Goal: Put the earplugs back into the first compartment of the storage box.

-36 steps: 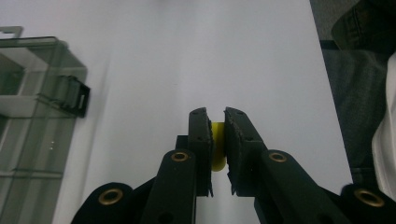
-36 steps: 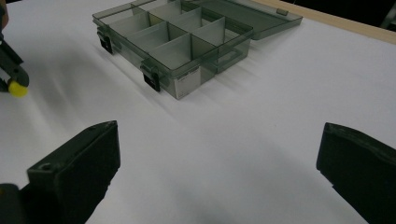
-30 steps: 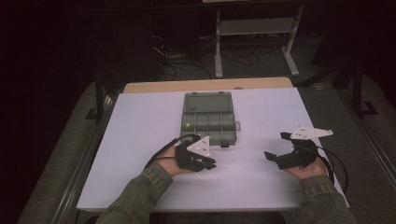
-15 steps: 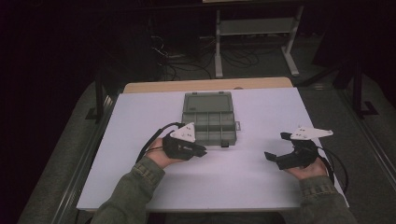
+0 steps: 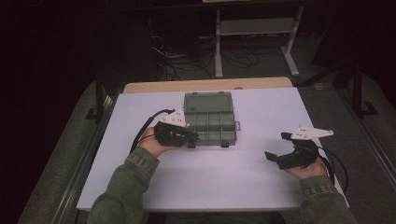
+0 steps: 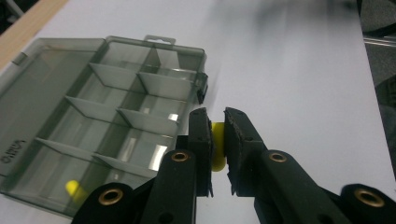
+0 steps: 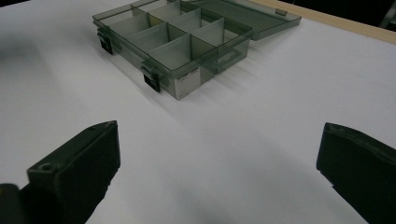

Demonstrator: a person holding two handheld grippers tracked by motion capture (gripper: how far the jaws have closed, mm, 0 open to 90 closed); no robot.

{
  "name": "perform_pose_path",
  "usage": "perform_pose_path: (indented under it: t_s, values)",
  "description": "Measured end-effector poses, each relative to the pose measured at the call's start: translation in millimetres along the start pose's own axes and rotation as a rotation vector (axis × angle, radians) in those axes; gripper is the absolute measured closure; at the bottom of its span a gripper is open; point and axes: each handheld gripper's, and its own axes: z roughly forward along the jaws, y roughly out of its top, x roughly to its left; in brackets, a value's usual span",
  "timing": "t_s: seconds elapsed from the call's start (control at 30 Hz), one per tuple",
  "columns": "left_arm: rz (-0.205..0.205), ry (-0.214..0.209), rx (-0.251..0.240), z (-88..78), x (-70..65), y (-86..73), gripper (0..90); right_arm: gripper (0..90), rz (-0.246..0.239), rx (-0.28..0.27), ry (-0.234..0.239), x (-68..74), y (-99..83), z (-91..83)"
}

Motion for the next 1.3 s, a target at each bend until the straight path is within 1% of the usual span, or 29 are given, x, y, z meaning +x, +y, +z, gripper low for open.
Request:
perform_pose_path:
  t_s: [0.07, 0.23, 0.3, 0.37, 0.43, 0.53, 0.57, 0.63, 0.77, 0.9, 0.97, 1.03, 1.1, 1.23, 1.3]
  values:
    - [0.001, 0.010, 0.006, -2.5, 3.2, 3.0, 81.6, 0.0, 0.000, 0.002, 0.000, -0.1, -0.1, 0.1]
    - [-0.026, 0.038, 0.012, -5.8, 17.4, 5.8, 81.7, 0.0, 0.000, 0.000, 0.000, 0.2, 0.0, -0.3]
    - [-0.050, 0.043, -0.002, -7.2, 24.9, 4.8, 81.7, 0.0, 0.001, -0.001, -0.001, 0.0, 0.0, -0.5]
    - [-0.060, 0.061, -0.003, -9.2, 31.2, 3.6, 81.6, 0.0, 0.003, -0.001, -0.001, -0.1, 0.0, -0.9]
    - [-0.079, 0.068, -0.006, -10.2, 37.7, 1.4, 81.6, 0.0, 0.002, -0.003, -0.001, -0.1, 0.0, -1.1]
    - [-0.099, 0.076, 0.020, -9.8, 48.1, -1.4, 81.6, 0.0, 0.003, -0.002, 0.000, -0.2, 0.0, -0.7]
    - [-0.110, 0.077, 0.015, -9.8, 51.5, -2.4, 81.6, 0.0, 0.001, -0.001, 0.000, -0.2, -0.1, -0.4]
    - [-0.130, 0.081, 0.004, -9.3, 56.7, -4.2, 81.6, 0.0, 0.001, 0.000, 0.001, -0.1, -0.1, -0.1]
    - [-0.146, 0.092, 0.000, -7.0, 63.1, -6.2, 81.7, 0.0, 0.003, -0.001, 0.000, -0.3, -0.2, -0.5]
    - [-0.141, 0.115, -0.008, -3.0, 68.0, -4.0, 81.7, 0.0, -0.004, -0.006, 0.000, 1.0, 0.4, -1.4]
    - [-0.145, 0.124, -0.012, -0.2, 72.7, -2.4, 81.9, 0.0, -0.005, -0.008, 0.002, 1.8, 0.6, -1.7]
    - [-0.154, 0.136, -0.016, 3.2, 77.9, -1.3, 81.9, 0.0, -0.004, -0.008, 0.003, 1.5, 0.3, -1.6]
    - [-0.170, 0.135, -0.024, 8.4, 83.7, -1.6, 81.9, 0.0, -0.001, -0.010, 0.003, 1.4, 0.2, -1.8]
    - [-0.182, 0.140, 0.004, 20.2, 90.6, -6.0, 82.1, 0.0, 0.005, -0.013, 0.004, 1.0, -0.2, -2.6]
    - [-0.199, 0.142, 0.013, 24.8, 94.0, -9.6, 82.3, 0.0, 0.006, -0.014, 0.004, 0.9, -0.4, -2.9]
